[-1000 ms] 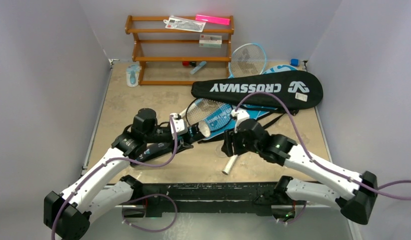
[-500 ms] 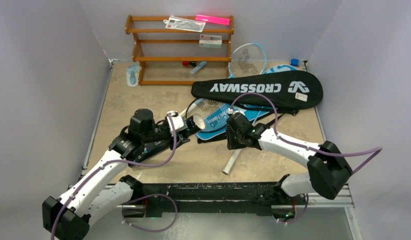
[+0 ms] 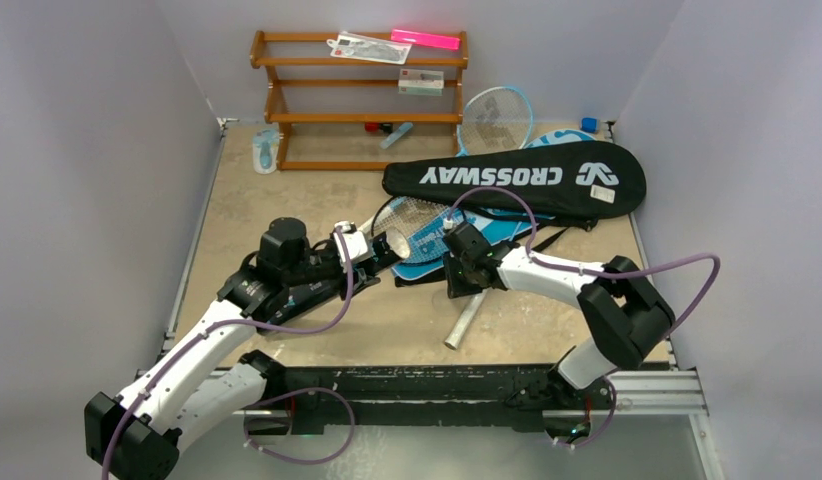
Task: Pack up the badminton gear
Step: Close the lid on the shuttle tube.
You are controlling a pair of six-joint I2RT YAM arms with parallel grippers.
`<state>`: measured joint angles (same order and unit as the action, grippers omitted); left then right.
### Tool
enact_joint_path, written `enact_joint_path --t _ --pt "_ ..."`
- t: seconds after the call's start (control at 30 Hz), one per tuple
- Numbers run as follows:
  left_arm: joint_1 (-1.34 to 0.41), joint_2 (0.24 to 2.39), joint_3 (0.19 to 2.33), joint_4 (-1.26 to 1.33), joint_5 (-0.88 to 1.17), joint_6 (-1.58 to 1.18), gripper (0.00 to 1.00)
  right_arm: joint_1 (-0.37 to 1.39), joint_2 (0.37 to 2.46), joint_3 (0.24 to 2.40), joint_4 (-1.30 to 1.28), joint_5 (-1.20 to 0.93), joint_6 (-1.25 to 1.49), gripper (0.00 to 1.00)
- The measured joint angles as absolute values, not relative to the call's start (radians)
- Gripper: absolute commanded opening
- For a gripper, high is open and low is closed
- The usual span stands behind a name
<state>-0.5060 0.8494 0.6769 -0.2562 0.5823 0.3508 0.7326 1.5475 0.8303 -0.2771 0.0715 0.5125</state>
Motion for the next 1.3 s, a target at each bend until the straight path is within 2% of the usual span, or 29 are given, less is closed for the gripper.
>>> enact_joint_path --t 0.07,0.13,0.27,0.3,0.5,0.77,0.97,1.13,1.3 --pt "-0.506 0.849 0.677 -0.256 0.582 0.351 0.47 0.733 1.554 0.830 -0.279 0.068 0.511 0.29" --pt "-0.506 0.849 0.677 -0.256 0.582 0.351 0.47 0.733 1.558 0.830 -0.278 0.068 0.507 0.23" --pt "-0.506 0.849 0.677 -0.256 0.582 0.351 0.47 0.733 1.559 0.830 -0.279 0.061 0.498 0.02" --pt "-0.506 0.849 0.677 -0.256 0.582 0.351 0.47 0.733 1.559 0.830 -0.279 0.060 0.496 0.00" --pt "-0.506 0.849 0.677 -0.253 0.583 0.336 0.47 0.733 1.525 0.834 -0.310 0.064 0.492 0.00" --pt "-0.506 0.831 0.770 -0.145 0.599 0.182 0.47 0.717 1.285 0.911 -0.399 0.086 0.485 0.00" --pt "-0.506 0.804 0.767 0.177 0.614 -0.051 0.47 0.692 1.151 0.942 -0.456 0.059 0.485 0.00" --pt "-0.506 0.828 0.631 0.571 0.612 -0.283 0.46 0.686 1.103 1.032 -0.548 0.057 0.480 0.00" --pt "-0.513 0.943 0.503 0.888 0.587 -0.436 0.47 0.686 1.047 1.138 -0.625 0.060 0.471 0.00"
